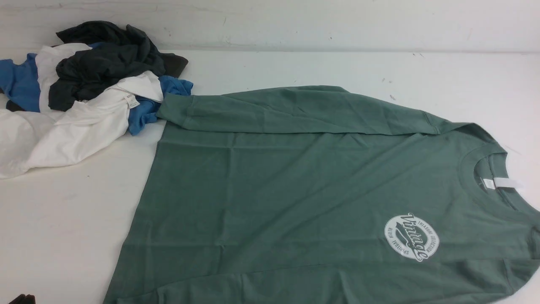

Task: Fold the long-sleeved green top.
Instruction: Use the left arm to clamp the cuff closest to it

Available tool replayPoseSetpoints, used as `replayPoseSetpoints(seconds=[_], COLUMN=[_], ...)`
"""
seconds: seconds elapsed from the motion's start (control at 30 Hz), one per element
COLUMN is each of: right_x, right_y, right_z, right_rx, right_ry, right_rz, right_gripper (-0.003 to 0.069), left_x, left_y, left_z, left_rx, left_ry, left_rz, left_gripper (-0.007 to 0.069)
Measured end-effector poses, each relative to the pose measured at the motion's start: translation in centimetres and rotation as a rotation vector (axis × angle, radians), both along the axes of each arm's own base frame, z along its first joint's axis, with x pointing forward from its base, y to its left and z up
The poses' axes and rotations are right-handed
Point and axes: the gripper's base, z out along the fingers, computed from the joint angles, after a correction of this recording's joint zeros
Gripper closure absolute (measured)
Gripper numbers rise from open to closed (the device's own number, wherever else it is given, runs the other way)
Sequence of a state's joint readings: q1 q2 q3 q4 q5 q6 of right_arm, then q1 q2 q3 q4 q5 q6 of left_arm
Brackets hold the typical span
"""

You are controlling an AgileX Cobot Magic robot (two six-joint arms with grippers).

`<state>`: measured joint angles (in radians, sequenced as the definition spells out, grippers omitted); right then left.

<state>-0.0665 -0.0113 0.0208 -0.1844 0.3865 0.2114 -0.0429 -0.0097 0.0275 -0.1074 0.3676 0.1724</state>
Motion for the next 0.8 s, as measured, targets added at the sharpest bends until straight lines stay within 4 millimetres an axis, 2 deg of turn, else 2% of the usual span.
replayPoseSetpoints(seconds=[0.63, 0.73, 0.8], right_x=[0.0, 0.0, 0.0], right_y=[0.0, 0.0, 0.0], right_z=[0.0, 0.0, 0.0], right_rx=[0.0, 0.0, 0.0], right_ry=[0.0, 0.0, 0.0], right_rz=[0.0, 0.0, 0.0], right_gripper=[0.0673, 0.0673, 0.0673], left_x=[0.0, 0.0, 0.2], left_y=[0.0, -0.2, -0.3], left_z=[0.0, 0.2, 1.0], left_rx=[0.001, -0.068, -0.221], left_ry=[0.0, -0.017, -0.094], left_rz=[0.0, 0.003, 0.019], left_gripper=[0.0629, 0.0629, 0.0629])
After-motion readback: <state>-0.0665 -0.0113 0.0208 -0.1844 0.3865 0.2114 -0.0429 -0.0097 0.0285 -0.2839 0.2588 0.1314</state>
